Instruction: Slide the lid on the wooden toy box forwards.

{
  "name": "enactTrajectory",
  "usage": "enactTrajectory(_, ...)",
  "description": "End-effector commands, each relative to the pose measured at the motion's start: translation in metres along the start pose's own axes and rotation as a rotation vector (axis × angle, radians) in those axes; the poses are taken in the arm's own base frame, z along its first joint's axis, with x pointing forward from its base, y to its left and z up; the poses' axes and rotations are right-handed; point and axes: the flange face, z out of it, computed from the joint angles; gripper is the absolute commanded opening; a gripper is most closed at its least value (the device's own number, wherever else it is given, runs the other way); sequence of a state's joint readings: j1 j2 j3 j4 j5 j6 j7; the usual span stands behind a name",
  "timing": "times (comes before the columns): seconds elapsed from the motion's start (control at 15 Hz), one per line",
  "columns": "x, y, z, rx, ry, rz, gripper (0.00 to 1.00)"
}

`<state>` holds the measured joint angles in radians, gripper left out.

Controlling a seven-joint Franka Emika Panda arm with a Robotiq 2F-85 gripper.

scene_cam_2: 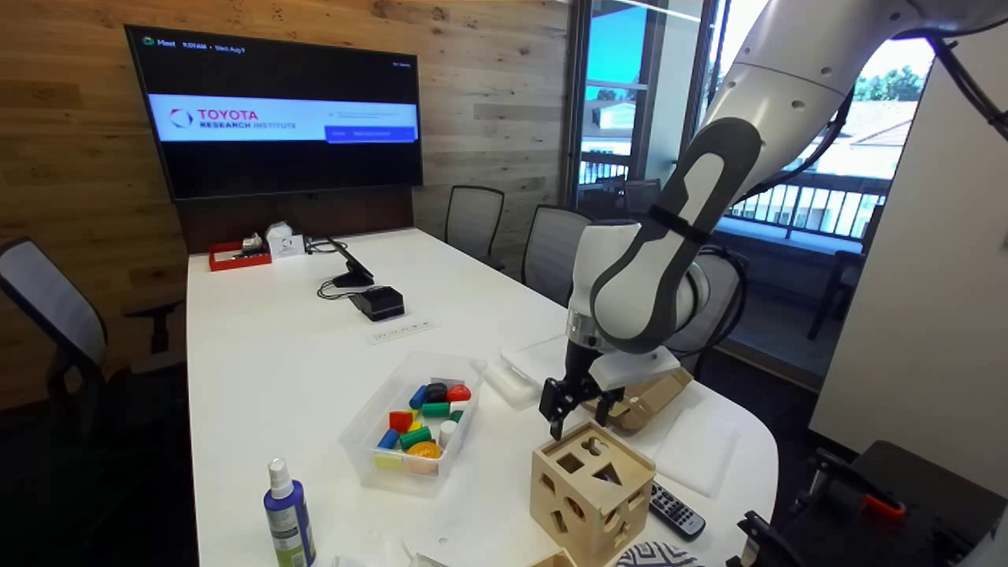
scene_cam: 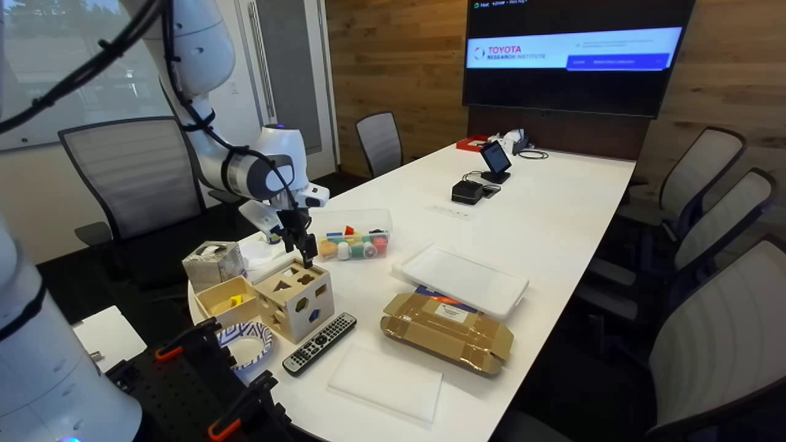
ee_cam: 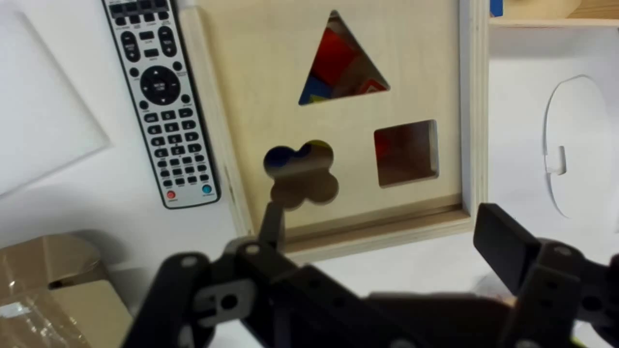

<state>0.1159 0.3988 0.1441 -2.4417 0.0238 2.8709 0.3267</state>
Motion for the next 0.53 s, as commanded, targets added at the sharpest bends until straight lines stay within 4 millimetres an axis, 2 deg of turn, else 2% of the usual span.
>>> enactTrajectory(0.0, -0.002, -0.012, 0.023, 0.011, -0.006, 0.020, 1.00)
enactTrajectory(0.27, -0.010, -0.022, 0.039, -0.018, -0.017, 0.053, 1.00)
enactTrajectory(0.47, -0.008, -0.024, 0.042, -0.044, -0.004, 0.069, 1.00)
